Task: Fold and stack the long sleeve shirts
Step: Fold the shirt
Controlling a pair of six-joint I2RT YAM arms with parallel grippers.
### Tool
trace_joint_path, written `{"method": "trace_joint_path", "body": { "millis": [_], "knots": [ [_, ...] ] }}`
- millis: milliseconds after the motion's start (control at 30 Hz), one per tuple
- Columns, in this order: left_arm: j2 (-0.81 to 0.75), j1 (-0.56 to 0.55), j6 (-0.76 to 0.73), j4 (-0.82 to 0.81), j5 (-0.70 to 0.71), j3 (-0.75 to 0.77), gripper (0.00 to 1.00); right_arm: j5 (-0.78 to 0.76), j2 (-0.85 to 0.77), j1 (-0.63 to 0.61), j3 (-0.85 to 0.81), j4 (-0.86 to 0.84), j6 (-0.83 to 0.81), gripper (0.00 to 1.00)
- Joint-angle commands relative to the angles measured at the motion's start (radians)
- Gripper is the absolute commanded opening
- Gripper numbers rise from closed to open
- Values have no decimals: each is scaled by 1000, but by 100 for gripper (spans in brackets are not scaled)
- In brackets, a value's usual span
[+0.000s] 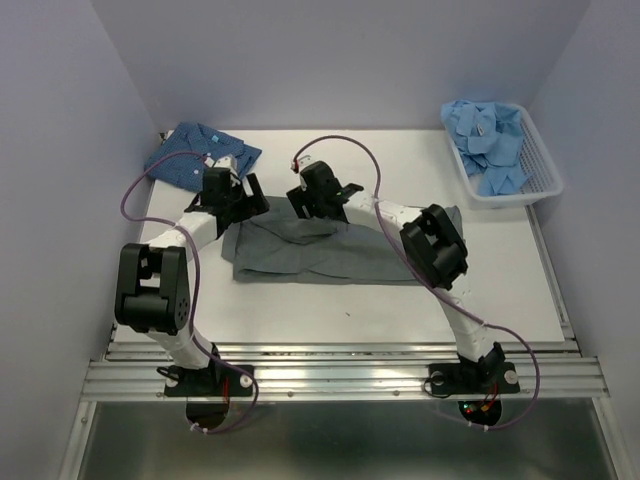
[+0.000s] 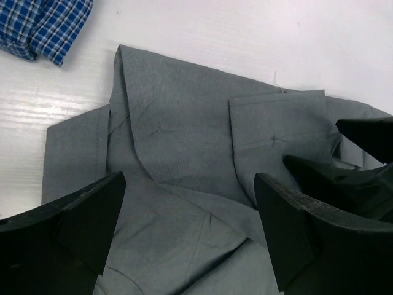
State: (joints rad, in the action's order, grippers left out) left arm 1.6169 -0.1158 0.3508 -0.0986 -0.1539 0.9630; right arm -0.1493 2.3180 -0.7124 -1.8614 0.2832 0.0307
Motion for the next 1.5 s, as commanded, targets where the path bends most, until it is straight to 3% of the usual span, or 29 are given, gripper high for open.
{"method": "trace_joint_path", "body": {
  "millis": [0,100,133,233,367,633,800,833,900,967,1033,1100,1200,1367,1467],
  "knots": [
    [30,4,13,-47,-56,72,99,-214,-104,-32,51,-10,15,81],
    [70,4,16,-46,-82,97,99,-289,-137,-44,97,-22,37,69],
    [92,4,19,-43,-84,109,99,-317,-141,-53,102,-21,50,54],
    [120,4,17,-35,-85,126,99,-474,-160,-62,123,-10,81,33],
    [143,4,8,-30,-85,143,99,-564,-190,-71,131,-6,95,30],
    [202,4,4,-16,-98,172,99,-650,-267,-90,165,-15,170,15],
    [204,4,-7,-3,-84,166,99,-503,-289,-90,192,-25,189,18],
    [201,4,-9,0,-82,158,99,-462,-283,-90,186,-24,181,31],
    [195,4,-9,0,-81,139,99,-327,-269,-90,156,-26,170,40],
    [181,4,-10,-1,-78,119,99,-206,-247,-90,128,-29,173,58],
    [163,4,-9,-6,-73,103,99,-142,-217,-90,116,-38,164,61],
    [150,4,-9,-10,-70,83,99,-115,-189,-90,97,-27,153,61],
    [127,4,-1,-13,-41,65,99,-61,-172,-99,97,23,133,49],
    [103,4,7,-6,-6,49,99,106,-305,-136,353,16,52,36],
    [83,4,8,-7,5,46,99,200,-425,-176,505,19,5,36]
  ]
}}
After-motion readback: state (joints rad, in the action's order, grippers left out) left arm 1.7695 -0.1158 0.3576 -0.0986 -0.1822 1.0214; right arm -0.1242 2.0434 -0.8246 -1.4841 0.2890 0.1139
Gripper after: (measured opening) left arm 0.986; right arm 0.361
